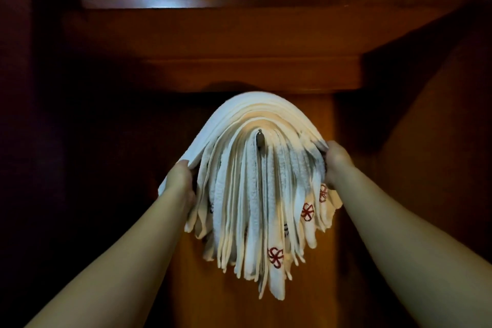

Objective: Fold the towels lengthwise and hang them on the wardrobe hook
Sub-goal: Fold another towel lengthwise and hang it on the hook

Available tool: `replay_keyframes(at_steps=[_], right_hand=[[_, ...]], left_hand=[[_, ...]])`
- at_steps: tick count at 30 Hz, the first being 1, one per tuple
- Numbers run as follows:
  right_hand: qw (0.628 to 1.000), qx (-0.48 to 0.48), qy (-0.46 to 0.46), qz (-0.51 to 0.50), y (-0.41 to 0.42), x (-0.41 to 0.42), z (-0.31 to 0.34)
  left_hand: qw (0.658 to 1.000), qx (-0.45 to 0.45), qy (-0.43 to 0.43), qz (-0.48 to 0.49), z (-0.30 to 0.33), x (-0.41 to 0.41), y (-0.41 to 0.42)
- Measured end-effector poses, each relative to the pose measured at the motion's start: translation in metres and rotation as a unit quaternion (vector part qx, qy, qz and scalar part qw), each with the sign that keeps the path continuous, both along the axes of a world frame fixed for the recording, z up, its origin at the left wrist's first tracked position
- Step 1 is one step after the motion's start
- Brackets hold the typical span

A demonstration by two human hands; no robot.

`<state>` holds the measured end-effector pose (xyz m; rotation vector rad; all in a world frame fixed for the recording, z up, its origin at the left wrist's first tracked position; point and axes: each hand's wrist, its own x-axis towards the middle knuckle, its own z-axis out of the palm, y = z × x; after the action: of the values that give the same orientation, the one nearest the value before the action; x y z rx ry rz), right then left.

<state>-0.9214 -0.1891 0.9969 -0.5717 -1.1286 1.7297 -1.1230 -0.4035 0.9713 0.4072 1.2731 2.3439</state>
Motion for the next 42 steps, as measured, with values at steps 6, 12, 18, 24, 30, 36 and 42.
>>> replay_keyframes(at_steps=[6,12,18,24,30,36,42], right_hand=[[0.989,-0.093,-0.081,-0.082,0.012,0.022,-0.019],[0.979,-0.121,-0.162,-0.016,0.01,0.031,-0.064],[0.981,-0.116,-0.155,-0.027,0.004,0.034,-0.085],[0.971,0.02,-0.229,-0.066,-0.044,0.068,-0.097],[0.909,0.164,-0.373,-0.085,-0.104,0.099,-0.127],[0.799,0.288,-0.527,-0.037,-0.207,0.164,-0.205],[0.73,0.301,-0.614,-0.014,-0.27,0.252,-0.308]], left_hand=[[0.996,-0.004,-0.065,0.069,-0.015,-0.026,-0.005],[0.992,-0.044,-0.089,0.074,-0.043,-0.015,-0.009],[0.989,-0.104,-0.06,0.081,-0.064,-0.017,-0.025],[0.989,-0.117,-0.017,0.087,-0.076,0.023,-0.058],[0.948,-0.293,0.117,-0.049,-0.121,0.075,-0.093],[0.848,-0.387,0.317,-0.174,-0.191,0.145,-0.139],[0.721,-0.427,0.453,-0.303,-0.271,0.215,-0.16]])
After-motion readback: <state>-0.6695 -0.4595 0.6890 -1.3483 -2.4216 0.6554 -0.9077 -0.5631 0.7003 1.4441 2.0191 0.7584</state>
